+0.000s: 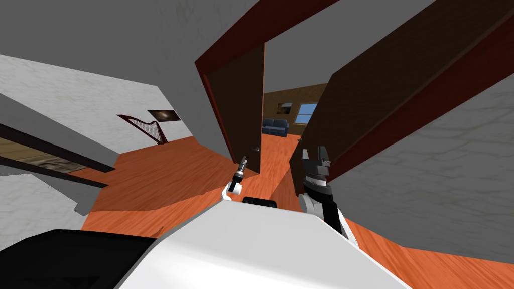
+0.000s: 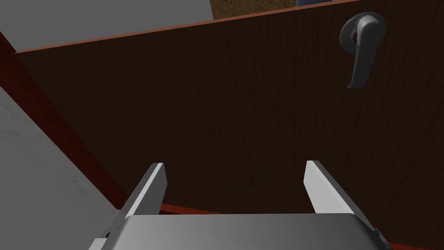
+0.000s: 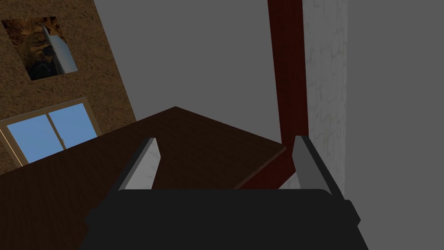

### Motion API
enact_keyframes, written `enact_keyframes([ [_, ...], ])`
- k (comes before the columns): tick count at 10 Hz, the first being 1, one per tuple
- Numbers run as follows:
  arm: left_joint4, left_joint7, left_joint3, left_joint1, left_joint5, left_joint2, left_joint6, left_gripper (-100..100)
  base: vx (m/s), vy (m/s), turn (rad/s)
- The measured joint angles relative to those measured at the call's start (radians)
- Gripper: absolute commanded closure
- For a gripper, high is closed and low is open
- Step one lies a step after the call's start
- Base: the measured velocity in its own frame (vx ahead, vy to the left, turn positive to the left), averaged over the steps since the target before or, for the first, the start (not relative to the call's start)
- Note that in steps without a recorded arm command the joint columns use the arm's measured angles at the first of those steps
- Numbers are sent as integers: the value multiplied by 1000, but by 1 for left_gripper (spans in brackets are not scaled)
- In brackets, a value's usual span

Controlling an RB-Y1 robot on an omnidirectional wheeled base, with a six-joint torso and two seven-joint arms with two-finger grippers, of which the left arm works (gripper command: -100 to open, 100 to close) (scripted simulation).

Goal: Push the door open

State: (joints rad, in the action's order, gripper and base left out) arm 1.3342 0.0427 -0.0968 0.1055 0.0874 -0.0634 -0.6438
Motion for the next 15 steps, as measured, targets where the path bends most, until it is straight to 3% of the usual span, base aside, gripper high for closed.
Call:
enact_keyframes([
  [7, -140, 14, -26, -51, -3, 1, -28, -100, 48, 31, -9],
  [15, -345, 32, -62, -134, -7, 9, -75, -100, 68, 44, -14],
])
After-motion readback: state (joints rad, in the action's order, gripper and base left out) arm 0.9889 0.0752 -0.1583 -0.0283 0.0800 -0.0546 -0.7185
